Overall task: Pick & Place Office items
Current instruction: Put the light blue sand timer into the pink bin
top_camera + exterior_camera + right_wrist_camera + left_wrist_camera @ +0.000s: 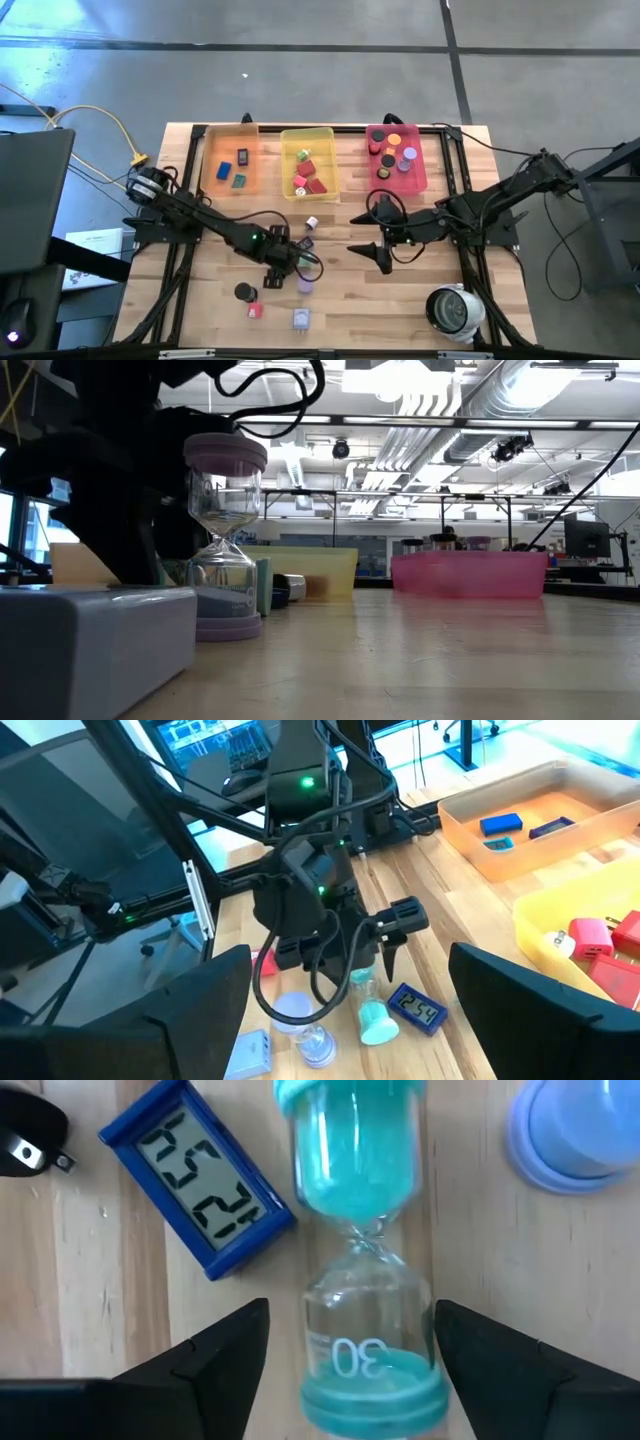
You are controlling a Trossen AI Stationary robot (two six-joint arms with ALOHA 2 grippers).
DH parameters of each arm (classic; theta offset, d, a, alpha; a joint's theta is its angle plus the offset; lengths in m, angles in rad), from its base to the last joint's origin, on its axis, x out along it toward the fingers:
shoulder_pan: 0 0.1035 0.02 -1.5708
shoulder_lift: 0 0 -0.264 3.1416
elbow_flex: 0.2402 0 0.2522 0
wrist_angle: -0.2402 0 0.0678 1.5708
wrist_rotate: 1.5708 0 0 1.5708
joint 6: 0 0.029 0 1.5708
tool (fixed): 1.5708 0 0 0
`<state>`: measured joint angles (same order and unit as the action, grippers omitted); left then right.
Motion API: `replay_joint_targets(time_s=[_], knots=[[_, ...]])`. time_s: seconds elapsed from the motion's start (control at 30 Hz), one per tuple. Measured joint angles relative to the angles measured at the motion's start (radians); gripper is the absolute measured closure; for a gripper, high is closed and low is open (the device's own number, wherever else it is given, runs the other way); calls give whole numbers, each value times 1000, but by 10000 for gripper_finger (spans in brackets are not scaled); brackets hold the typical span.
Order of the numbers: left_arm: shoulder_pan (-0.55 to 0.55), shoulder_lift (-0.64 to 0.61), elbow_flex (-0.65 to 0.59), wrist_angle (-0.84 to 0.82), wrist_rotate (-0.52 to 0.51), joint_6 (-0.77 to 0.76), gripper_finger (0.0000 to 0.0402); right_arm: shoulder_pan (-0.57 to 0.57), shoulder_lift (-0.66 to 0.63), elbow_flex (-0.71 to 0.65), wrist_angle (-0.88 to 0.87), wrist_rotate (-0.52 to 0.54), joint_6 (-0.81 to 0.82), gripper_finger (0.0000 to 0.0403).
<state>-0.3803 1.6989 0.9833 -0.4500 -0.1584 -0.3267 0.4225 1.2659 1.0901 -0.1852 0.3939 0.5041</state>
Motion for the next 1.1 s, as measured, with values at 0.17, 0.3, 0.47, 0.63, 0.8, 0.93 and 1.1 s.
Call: replay_joint_targets(time_s=[0.17,0.3,0.47,0.63,0.8,0.93,1.1], knots=[[0,0,0,-11,6,-6,175,0,0,0,0,0,0,73],[0,-3,0,-20,21,-34,225,0,0,0,0,0,0,73],[0,-28,0,-69,37,-65,226,0,0,0,1,-2,0,73],[8,-107,0,-127,24,-90,226,0,0,0,14,-16,-1,73],[17,-220,3,-158,-32,-116,226,0,0,0,33,-23,1,73],[17,-331,4,-161,-121,-116,225,-7,0,0,14,36,134,73],[17,-453,4,-162,-258,-90,224,-112,0,0,0,-38,542,73]])
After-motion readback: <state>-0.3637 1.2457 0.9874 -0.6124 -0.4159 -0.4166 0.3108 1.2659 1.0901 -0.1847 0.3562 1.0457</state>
